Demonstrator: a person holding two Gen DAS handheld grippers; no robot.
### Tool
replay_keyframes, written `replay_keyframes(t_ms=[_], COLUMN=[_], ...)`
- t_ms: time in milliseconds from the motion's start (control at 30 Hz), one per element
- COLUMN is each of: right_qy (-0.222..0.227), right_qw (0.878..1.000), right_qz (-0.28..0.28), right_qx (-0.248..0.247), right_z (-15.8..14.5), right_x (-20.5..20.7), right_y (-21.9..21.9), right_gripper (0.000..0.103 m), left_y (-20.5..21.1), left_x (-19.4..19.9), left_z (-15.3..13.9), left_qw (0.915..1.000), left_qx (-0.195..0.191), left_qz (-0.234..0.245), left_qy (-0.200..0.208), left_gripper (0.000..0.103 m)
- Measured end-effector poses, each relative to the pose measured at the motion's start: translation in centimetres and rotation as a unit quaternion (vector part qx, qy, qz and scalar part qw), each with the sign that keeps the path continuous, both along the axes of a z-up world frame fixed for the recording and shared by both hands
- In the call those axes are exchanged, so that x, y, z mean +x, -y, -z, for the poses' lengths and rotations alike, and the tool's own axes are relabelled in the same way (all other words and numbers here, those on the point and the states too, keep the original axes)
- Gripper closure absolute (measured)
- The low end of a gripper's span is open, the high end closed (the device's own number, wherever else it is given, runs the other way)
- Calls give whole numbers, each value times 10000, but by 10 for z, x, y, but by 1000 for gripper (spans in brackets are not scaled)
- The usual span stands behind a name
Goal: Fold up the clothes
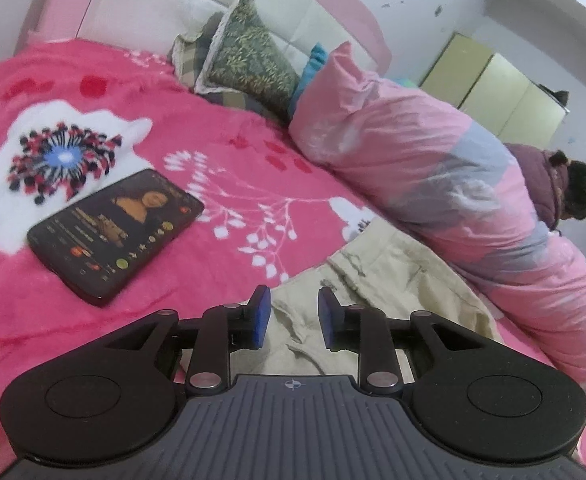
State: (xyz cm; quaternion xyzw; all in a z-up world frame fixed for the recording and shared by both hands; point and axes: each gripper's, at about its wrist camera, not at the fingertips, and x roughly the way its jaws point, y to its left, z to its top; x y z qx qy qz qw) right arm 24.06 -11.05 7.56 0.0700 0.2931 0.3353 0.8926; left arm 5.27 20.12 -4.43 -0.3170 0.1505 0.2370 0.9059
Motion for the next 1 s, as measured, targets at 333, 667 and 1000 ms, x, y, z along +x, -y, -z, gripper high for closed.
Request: replay_keyframes(t_ms=[333,667,1000], right_qy=[-812,-1450,-713], right_qw=[9796,9523,9671], right_qz=[1696,2309,2172], right_qx=[711,1368,1115], right_z=[46,136,145], right_x=[-101,-135,-111], right_y=[210,283,278], right_gripper=[64,54,57], left_y=[98,201,236], left_x=[25,54,68], left_z=[-28,-16,2], left_qw=[9812,9116,8879], left_qx=[757,1224,1726], left_qz=[1772,3919,4260], left_qy=[40,-221,-193], left_gripper=[71,53,60])
